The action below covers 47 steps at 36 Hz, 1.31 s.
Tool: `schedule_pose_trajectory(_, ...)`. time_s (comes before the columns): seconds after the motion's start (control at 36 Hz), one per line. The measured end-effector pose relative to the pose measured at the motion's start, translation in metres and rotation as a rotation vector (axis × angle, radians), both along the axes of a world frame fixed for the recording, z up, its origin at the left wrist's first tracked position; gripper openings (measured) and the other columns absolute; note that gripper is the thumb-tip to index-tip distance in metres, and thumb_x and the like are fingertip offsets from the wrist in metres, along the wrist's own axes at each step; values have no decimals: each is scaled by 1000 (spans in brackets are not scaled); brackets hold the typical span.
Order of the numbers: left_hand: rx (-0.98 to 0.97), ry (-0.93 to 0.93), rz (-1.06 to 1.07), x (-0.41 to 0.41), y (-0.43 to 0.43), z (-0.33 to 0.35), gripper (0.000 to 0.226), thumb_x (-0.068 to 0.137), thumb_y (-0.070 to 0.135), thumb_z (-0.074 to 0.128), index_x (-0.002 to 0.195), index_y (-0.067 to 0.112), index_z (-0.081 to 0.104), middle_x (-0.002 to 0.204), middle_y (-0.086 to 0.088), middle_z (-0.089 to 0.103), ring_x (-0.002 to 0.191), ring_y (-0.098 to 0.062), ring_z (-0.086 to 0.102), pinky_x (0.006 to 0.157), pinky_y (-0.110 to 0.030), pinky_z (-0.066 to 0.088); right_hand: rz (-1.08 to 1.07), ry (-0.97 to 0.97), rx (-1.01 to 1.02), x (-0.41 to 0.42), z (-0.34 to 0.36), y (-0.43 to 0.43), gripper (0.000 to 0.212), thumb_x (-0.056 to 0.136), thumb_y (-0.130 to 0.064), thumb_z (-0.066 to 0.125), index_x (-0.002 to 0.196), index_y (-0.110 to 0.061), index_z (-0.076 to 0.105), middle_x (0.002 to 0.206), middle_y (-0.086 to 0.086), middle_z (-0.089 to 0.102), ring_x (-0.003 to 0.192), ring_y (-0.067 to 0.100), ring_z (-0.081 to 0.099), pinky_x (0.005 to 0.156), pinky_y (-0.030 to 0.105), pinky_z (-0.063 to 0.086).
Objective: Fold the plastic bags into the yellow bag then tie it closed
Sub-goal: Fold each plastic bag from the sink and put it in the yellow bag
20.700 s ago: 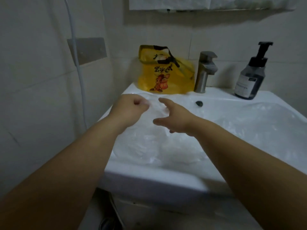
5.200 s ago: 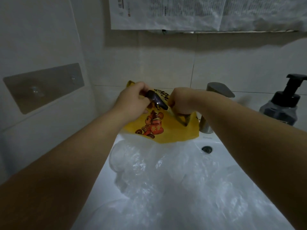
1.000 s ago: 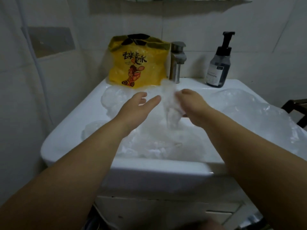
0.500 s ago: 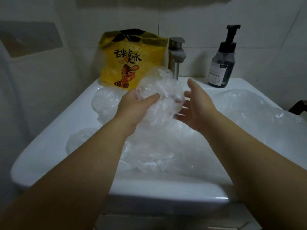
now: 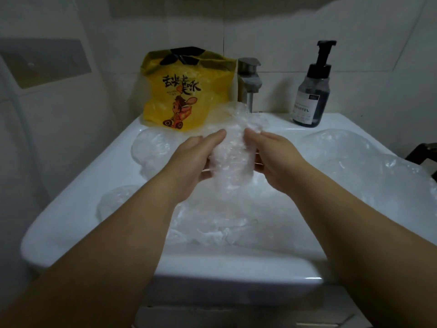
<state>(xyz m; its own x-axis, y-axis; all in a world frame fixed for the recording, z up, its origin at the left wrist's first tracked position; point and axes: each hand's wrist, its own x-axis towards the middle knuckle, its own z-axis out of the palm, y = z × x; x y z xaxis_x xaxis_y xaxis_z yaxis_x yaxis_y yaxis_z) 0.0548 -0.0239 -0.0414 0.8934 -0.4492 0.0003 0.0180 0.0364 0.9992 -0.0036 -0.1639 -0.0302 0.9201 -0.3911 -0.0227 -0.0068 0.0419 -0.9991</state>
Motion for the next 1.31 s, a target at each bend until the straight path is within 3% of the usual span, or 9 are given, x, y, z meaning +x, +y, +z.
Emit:
schedule_pose_trajectory(0.25,-27,49,228,10,3,-3,63,95,29,60,148,23,26,144,-5,40,114,-23,50,102,-41,46,-87,137,-343,-8,0,1,27,96,-30,52,83,-8,60,75,5,53,69,18,50,59,24,41)
schedule_pose_trajectory(0.44,76,52,87,9,1,-14,83,89,20,68,154,18,16,140,-9,48,109,-18,58,72,-22,46,-463,217,-886,-5,0,-1,30,97,-46,39,104,-23,58,126,8,34,122,31,35,104,44,28)
schedule_pose_trajectory(0.58,-7,46,69,7,2,-4,43,88,33,67,128,23,55,90,6,51,76,-7,47,72,-24,43,-289,-37,-482,-3,-2,-1,25,97,-38,44,92,-17,57,149,9,27,133,27,33,109,45,32)
schedule_pose_trajectory(0.72,-104,93,91,7,4,0,6,92,30,62,91,24,63,81,9,59,86,-10,55,90,-31,45,-219,-88,-77,-4,3,-1,21,98,-27,44,88,-12,54,78,2,52,71,15,50,59,19,38)
schedule_pose_trajectory(0.83,-283,156,84,6,5,6,9,97,17,55,90,15,60,80,3,65,80,-10,65,96,-33,47,-267,-113,218,-1,7,-5,22,92,-26,52,89,-7,63,117,22,61,112,38,58,98,48,47)
schedule_pose_trajectory(0.97,-330,162,61,4,5,6,15,99,12,51,87,10,60,69,3,69,65,-6,65,75,-27,57,-201,-96,368,1,3,-12,20,94,-26,56,87,-11,66,108,14,69,103,32,66,96,45,50)
schedule_pose_trajectory(1.08,-298,176,129,5,7,7,6,94,15,59,95,10,63,81,2,63,57,-1,60,51,-16,51,-235,-108,370,4,2,-13,23,96,-29,54,85,-12,65,108,13,70,101,29,67,95,44,51)
schedule_pose_trajectory(1.22,-126,151,23,1,7,6,37,89,23,66,122,7,63,118,-12,67,101,-22,63,96,-37,48,-323,-131,181,-1,5,-11,27,99,-35,47,81,-21,61,90,6,66,88,21,65,78,31,54)
schedule_pose_trajectory(1.31,-111,205,-36,3,8,5,55,76,36,75,126,16,63,128,-9,63,117,-26,60,94,-39,53,-342,-133,-94,-2,1,-10,39,101,-37,41,95,-5,63,100,15,65,89,25,64,77,38,54)
